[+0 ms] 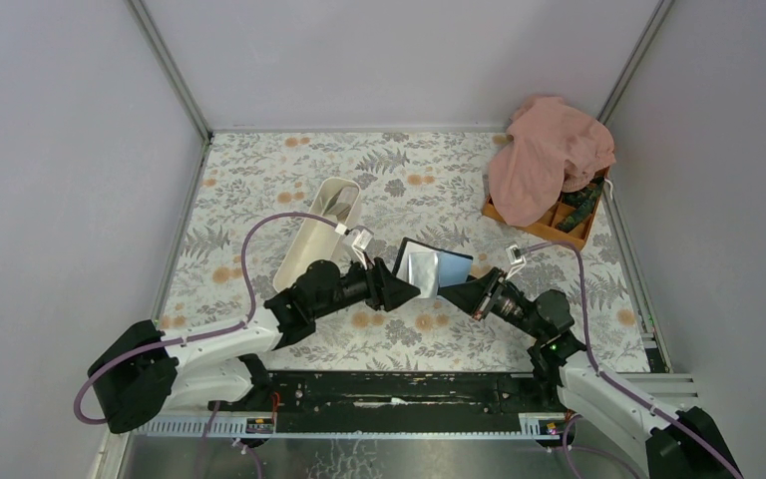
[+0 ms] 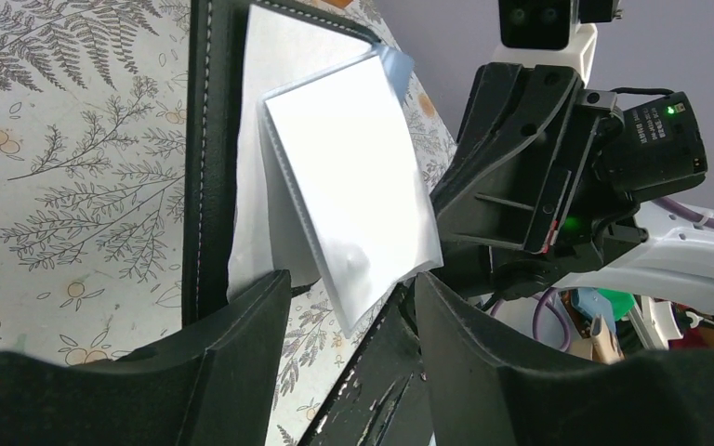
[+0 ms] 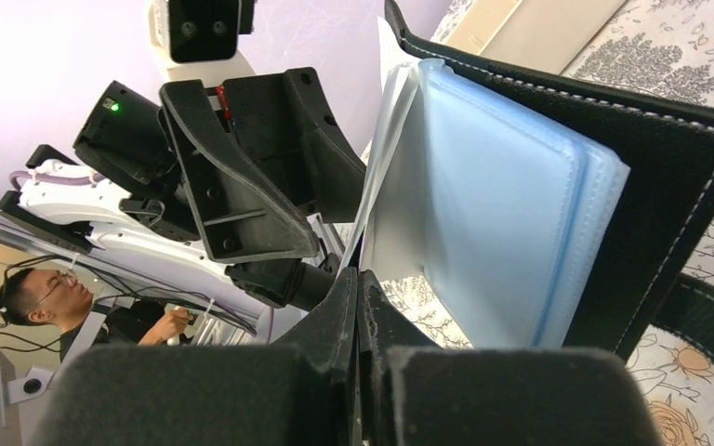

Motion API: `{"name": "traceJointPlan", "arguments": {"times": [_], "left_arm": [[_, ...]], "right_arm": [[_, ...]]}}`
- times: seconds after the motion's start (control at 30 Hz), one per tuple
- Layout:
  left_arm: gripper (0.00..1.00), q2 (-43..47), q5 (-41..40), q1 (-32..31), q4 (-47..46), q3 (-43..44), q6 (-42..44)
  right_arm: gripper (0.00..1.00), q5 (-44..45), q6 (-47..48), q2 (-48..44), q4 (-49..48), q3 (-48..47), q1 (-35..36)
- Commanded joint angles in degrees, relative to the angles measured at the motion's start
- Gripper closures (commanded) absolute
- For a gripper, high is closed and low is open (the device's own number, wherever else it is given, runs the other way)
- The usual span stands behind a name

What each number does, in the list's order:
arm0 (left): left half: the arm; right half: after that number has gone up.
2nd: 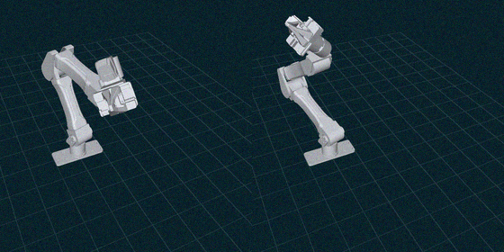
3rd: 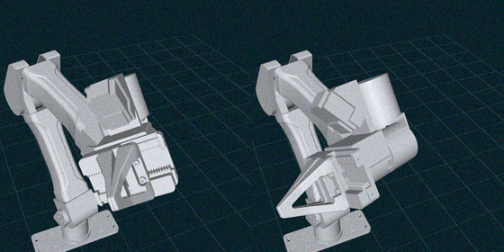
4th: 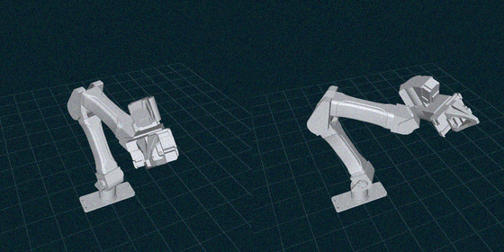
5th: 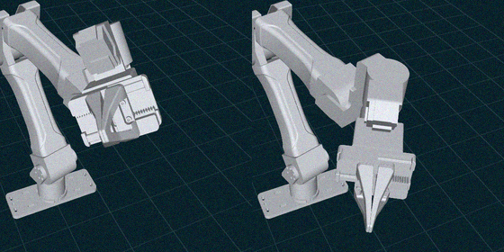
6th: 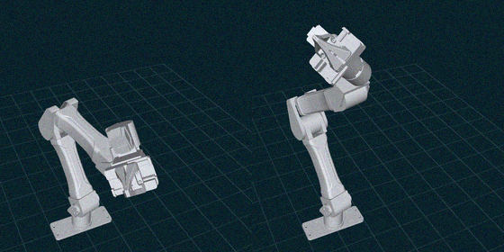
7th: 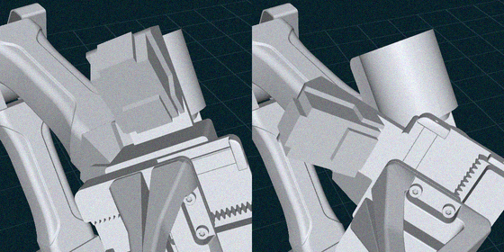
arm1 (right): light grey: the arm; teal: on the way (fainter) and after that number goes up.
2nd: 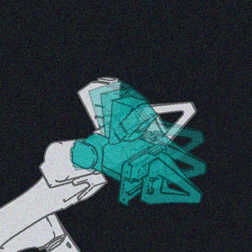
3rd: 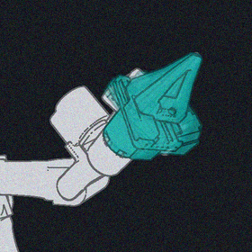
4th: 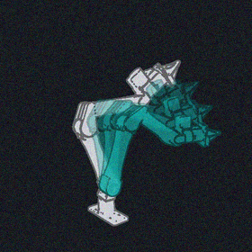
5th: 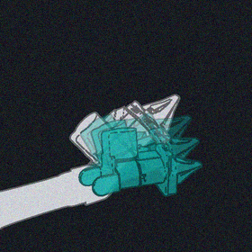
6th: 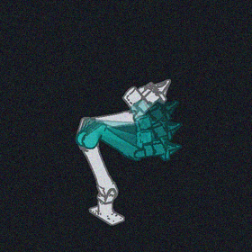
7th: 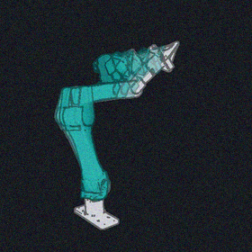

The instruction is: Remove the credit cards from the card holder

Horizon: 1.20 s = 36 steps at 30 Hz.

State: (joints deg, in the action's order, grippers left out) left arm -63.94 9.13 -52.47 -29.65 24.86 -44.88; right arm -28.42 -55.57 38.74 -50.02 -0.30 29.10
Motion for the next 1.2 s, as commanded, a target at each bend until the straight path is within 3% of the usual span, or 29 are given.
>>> {"name": "traceJointPlan", "arguments": {"times": [0.0, 0.2, 0.43, 0.53, 0.73, 0.97, 1.17], "left_arm": [[0.42, 0.0, -0.5, -0.39, -3.45, -0.2, -0.2], [0.51, -0.12, 0.23, -0.35, -5.98, -0.73, -0.75], [0.9, -1.16, 1.34, -0.34, -8.7, -0.32, -1.46], [1.0, -0.97, 0.92, -0.34, -8.64, -0.41, -1.52], [1.0, 2.21, -2.22, -0.27, -6.49, -1.27, -0.79], [0.84, 3.66, -2.9, -0.22, -4.99, -0.96, 0.32], [0.82, 2.55, -2.33, -0.27, -6.36, -1.12, -0.2]], "right_arm": [[1.0, -1.11, -0.59, -2.41, -4.06, 2.24, -0.45], [1.0, -1.28, -0.79, -3.41, -3.62, 2.65, -0.49], [1.0, -1.38, -0.92, -3.39, -3.34, 3.45, -0.49], [1.0, -1.4, -0.86, -3.51, -3.18, 3.49, -0.54], [1.0, -1.11, -0.09, -4.45, -1.35, 3.54, -0.53], [1.0, -1.44, 0.04, -5.23, -0.26, 3.2, -0.55], [1.0, -1.68, 0.1, -5.42, -0.03, 3.18, -0.56]]}}
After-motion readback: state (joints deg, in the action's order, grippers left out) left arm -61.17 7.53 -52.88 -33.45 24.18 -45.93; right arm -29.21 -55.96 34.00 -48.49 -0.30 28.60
